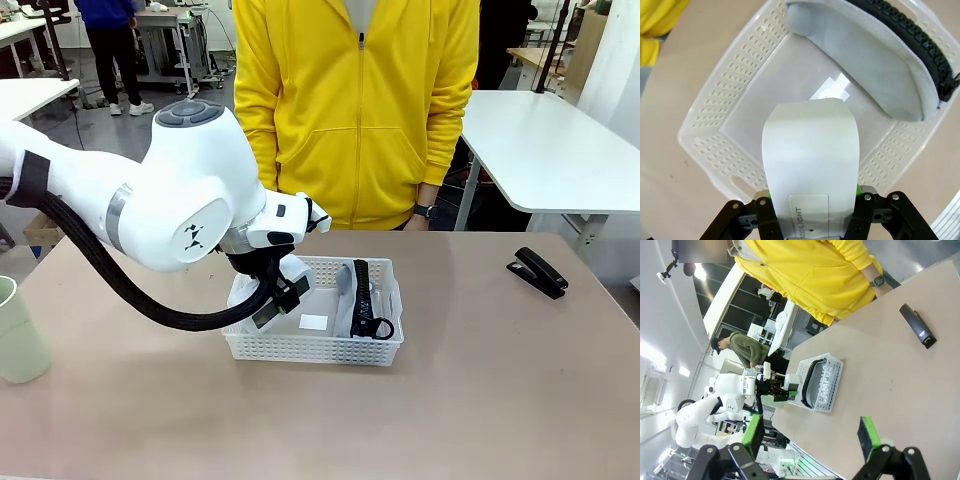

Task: Efficiently arrange items inside the basket to fit them all.
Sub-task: Pick up the Digital clock and place it inside the Organizing basket.

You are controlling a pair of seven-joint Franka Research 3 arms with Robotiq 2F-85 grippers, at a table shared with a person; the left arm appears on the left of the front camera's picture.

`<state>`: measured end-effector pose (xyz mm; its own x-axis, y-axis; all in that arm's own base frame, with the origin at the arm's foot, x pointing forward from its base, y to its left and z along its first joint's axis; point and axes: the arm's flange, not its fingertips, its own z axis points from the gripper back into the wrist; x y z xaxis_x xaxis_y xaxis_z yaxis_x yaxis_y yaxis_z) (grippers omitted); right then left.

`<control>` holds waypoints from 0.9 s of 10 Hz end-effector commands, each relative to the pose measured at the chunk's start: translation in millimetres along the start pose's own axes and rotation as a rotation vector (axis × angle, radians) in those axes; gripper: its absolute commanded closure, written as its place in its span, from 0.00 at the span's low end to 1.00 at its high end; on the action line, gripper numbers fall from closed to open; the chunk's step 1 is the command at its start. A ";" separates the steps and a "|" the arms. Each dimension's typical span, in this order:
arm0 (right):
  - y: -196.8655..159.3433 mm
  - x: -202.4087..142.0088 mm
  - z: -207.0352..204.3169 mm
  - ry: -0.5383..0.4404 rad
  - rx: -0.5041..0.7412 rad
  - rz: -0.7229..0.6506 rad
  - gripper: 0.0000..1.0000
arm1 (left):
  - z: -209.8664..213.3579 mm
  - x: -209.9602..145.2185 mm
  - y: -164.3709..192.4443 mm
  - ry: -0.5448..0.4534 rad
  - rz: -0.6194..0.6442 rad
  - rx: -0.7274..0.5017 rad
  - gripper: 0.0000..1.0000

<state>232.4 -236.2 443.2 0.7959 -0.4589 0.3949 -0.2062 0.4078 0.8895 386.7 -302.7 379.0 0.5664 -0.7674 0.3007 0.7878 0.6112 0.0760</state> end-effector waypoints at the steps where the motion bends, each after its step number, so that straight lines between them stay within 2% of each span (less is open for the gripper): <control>1: 0.4 2.7 0.1 -0.017 0.019 0.027 0.00 | -18.2 11.3 8.6 -0.026 -0.013 -0.048 0.48; 2: 0.4 2.7 0.1 -0.017 0.019 0.027 0.00 | -25.8 14.2 11.9 -0.023 -0.002 -0.062 0.48; 4: 0.4 2.7 0.1 -0.017 0.019 0.027 0.00 | -48.2 19.6 19.3 0.044 0.024 -0.085 0.48; 9: 0.4 2.7 0.1 -0.017 0.019 0.027 0.00 | -65.1 26.2 21.6 0.081 0.039 -0.093 0.48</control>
<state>232.5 -236.3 443.3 0.7958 -0.4589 0.3952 -0.2066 0.4077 0.8894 433.0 -321.1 329.3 0.6077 -0.7573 0.2393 0.7832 0.6214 -0.0225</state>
